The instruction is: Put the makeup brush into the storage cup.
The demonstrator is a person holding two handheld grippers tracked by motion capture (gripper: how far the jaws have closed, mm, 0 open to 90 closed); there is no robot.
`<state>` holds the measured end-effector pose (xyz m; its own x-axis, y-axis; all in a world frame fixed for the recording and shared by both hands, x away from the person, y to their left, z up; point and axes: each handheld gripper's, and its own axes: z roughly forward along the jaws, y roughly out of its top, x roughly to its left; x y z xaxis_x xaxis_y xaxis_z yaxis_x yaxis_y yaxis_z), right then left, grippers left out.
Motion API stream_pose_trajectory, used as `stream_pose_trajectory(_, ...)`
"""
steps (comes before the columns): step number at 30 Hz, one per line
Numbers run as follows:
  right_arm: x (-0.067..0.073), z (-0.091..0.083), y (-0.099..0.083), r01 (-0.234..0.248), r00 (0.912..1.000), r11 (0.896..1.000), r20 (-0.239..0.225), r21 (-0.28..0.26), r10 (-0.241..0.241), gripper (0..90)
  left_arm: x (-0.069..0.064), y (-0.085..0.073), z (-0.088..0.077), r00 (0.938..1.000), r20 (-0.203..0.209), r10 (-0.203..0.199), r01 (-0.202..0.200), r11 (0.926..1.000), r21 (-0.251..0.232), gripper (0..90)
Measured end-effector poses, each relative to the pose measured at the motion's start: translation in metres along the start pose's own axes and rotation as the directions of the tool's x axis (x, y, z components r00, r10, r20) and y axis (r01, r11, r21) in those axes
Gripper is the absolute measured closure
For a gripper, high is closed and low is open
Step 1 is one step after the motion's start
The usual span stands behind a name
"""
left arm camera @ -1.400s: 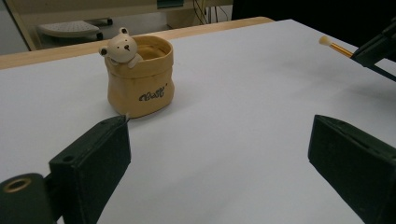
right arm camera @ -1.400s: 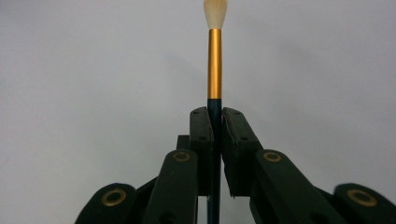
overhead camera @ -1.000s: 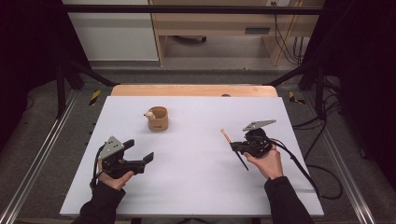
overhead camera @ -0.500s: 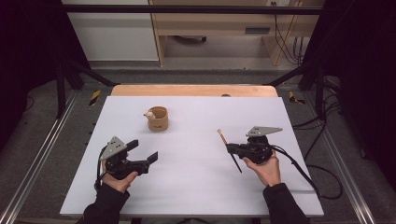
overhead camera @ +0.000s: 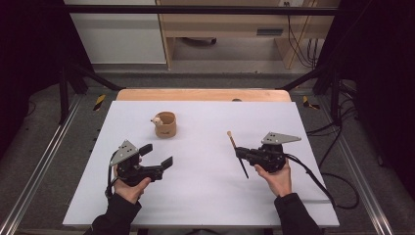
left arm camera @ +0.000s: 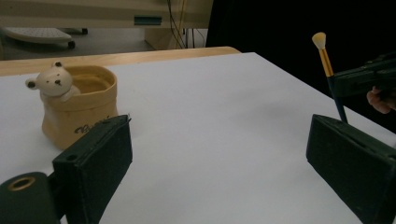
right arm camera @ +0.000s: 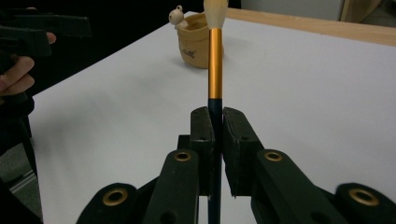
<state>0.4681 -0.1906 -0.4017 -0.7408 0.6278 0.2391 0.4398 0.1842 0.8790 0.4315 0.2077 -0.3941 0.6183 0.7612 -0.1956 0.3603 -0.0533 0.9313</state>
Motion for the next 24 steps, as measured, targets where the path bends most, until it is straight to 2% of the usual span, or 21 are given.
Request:
stream_pose_trajectory(3, 0.002, 0.001, -0.001, 0.010, 0.9999, 1.000, 0.002, -0.023, -0.010, 83.4, -0.002, 0.005, 0.003, 0.9999, 0.005, 0.011, -0.011, 0.9999, -0.005, 6.7)
stream_pose_trajectory(10, 0.003, -0.001, 0.000, 0.002, 0.9999, 0.998, -0.016, -0.055, -0.003, 83.4, -0.006, 0.014, 0.010, 0.9997, 0.016, 0.019, -0.018, 0.9996, -0.022, 6.9)
stream_pose_trajectory(15, 0.003, -0.003, 0.001, 0.001, 0.9996, 0.997, -0.027, -0.075, -0.003, 83.4, -0.014, 0.023, 0.022, 0.9986, 0.050, 0.016, -0.014, 0.9990, -0.042, 7.2)
stream_pose_trajectory(24, 0.005, -0.003, 0.001, -0.011, 0.9988, 0.995, -0.049, -0.099, 0.006, 83.4, -0.024, 0.029, 0.037, 0.9958, 0.090, 0.015, -0.011, 0.9988, -0.048, 7.4)
